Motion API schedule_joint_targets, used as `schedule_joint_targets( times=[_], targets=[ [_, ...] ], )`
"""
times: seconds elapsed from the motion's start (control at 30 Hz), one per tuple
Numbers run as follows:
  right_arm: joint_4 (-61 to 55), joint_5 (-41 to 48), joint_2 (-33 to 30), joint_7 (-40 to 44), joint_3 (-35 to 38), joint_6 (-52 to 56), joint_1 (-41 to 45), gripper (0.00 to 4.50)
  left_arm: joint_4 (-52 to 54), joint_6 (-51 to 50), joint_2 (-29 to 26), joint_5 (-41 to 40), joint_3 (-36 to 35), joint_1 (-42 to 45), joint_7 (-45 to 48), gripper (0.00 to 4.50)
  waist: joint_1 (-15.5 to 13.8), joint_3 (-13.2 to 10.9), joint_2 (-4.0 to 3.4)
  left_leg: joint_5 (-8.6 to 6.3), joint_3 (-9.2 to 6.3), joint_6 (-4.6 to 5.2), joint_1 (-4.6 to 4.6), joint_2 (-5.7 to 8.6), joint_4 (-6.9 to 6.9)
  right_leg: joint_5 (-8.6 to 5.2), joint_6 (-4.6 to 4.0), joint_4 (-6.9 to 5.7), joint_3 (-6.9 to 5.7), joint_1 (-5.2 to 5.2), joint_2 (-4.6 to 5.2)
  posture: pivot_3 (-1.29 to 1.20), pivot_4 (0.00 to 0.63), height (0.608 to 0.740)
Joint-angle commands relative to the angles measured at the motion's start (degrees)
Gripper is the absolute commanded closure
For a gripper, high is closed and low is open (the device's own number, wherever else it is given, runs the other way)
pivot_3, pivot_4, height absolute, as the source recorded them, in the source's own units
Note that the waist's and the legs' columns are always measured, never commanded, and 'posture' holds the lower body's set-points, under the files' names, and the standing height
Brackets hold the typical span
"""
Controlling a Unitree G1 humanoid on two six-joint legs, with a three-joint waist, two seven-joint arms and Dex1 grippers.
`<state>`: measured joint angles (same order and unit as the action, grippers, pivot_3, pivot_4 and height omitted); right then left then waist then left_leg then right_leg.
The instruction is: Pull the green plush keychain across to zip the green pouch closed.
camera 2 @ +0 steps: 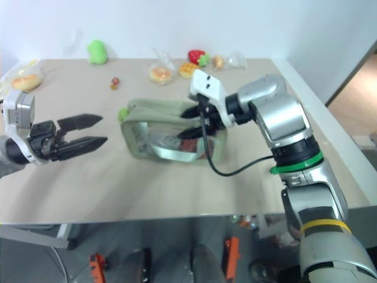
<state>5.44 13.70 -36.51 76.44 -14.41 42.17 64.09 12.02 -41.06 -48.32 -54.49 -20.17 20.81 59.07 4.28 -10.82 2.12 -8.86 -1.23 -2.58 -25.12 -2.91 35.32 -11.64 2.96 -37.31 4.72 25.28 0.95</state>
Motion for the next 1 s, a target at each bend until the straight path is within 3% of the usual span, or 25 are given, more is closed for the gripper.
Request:
schedule_joint_targets(
  times=[0.03,0.2,0.5,1.0],
  targets=[
    [0.9,4.89,-1.84,-0.23,8.06,0.75,4.41,1.47,-1.04,1.0,0.07,0.6,-0.66,0.39,0.41,0.0,0.0,0.0,-0.01,0.0,0.0,0.0,0.0,0.0,0.0,0.0,0.0,0.0,0.0,0.01,0.0,0.0,0.15,0.74],
    [0.57,7.52,-6.66,-0.06,13.02,-0.92,1.81,1.47,-2.38,1.11,0.87,1.38,-0.96,-0.77,0.08,0.0,-0.1,0.01,0.02,-0.02,-0.01,0.02,0.0,0.0,-0.02,-0.05,0.01,0.01,-0.02,-0.02,0.01,0.0,0.15,0.74],
    [-7.13,7.7,-17.47,0.08,15.52,-5.07,-16.24,1.47,-3.0,0.51,1.18,1.37,-1.64,-1.52,-0.1,0.0,0.09,0.0,0.0,-0.03,0.07,0.01,0.02,0.03,-0.01,-0.09,0.02,0.02,0.06,-0.02,0.03,0.0,0.15,0.74],
    [-3.4,5.71,-13.54,-5.25,11.25,-7.02,-17.44,1.47,-2.5,-0.27,1.98,1.04,-0.61,-0.38,-0.28,0.0,0.11,0.0,0.01,-0.02,0.12,0.02,0.05,0.0,0.05,-0.02,-0.03,0.02,0.1,-0.02,0.01,0.0,0.15,0.74]
  ],
)
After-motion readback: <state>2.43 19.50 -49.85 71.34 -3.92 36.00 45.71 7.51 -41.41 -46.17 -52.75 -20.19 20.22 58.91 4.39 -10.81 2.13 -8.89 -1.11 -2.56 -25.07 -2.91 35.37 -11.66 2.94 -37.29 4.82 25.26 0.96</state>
